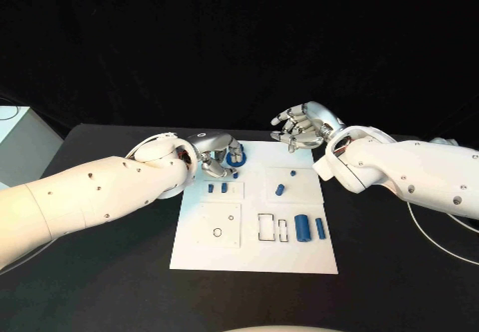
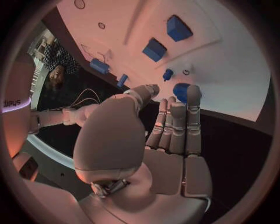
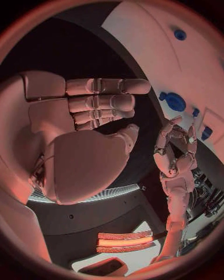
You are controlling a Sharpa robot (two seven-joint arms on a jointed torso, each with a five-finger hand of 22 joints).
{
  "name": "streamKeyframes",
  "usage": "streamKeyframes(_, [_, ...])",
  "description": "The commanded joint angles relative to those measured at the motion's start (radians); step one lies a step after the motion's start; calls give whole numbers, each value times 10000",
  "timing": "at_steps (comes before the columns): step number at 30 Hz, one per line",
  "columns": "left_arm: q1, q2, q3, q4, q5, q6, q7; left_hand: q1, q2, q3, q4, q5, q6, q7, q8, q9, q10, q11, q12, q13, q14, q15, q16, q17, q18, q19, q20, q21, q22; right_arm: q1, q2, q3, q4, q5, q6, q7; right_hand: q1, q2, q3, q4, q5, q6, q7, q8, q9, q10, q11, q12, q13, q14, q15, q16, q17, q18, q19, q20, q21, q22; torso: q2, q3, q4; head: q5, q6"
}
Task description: Assemble the parts on the task board
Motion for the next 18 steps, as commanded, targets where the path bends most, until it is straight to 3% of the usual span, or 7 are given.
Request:
streamKeyframes(1, [-7,136,-2,-136,-535,591,-133,12,-88,-49,14,-68,51,-23,-78,-64,53,6,-57,-44,93,-19,79,16,154,63,12,41,4,3,29,6,-23,278,-235,524,-37,-111,208,-64,114,-57,81,96,28,-163,-15,-600,-661,-138,62,-916,-287,92,-6,82,-604,-545,7,2,-4,-2,-17])
streamKeyframes(5, [-15,265,-8,-261,-588,832,-228,-4,-76,-52,22,-91,176,-21,-111,-130,70,7,-91,-102,114,-18,154,12,151,73,24,55,10,3,73,5,-65,428,-244,682,-190,-187,551,-192,268,-70,229,186,43,-173,189,-2151,-2354,-446,261,-2448,-628,82,-167,261,-1639,-1520,11,0,-1,-28,-12])
streamKeyframes(7, [-18,301,-10,-292,-599,926,-269,-1,-64,-46,21,-97,226,-23,-125,-156,95,3,-99,-122,122,-19,183,11,151,76,28,61,13,2,94,5,-88,502,-230,755,-264,-177,668,-326,283,-8,275,199,18,46,199,-2793,-3199,-470,320,-3099,-838,80,-160,330,-2052,-1978,6,0,10,-23,-20])
streamKeyframes(9, [-19,320,-11,-311,-605,1006,-303,0,-64,-45,18,-102,260,-24,-139,-177,111,1,-107,-140,138,-20,214,26,152,79,30,67,15,0,119,5,-117,564,-210,819,-304,-154,742,-390,296,-14,307,152,-20,53,288,-3160,-3647,-640,411,-3531,-1024,88,-295,382,-2342,-2263,7,4,19,-32,-34])
streamKeyframes(14, [-21,339,-13,-333,-655,1150,-369,-22,-75,-59,23,-120,319,-30,-191,-237,166,-6,-119,-179,227,-22,337,122,151,94,38,89,26,-5,158,5,-172,711,-151,910,-457,-160,883,-609,306,-29,416,18,-126,239,476,-3910,-4799,-1320,706,-4948,-1915,90,-884,757,-3344,-3324,4,4,24,-25,-61])
streamKeyframes(18, [-21,353,-13,-338,-676,1273,-412,-16,-66,-57,16,-131,397,-42,-212,-276,213,-15,-122,-207,272,-28,419,163,152,106,42,111,38,-9,177,5,-199,803,-107,959,-553,-141,962,-735,326,-16,448,-30,-171,323,567,-4173,-5370,-1632,867,-5632,-2466,87,-1270,963,-3561,-4013,1,-1,14,-24,-105])
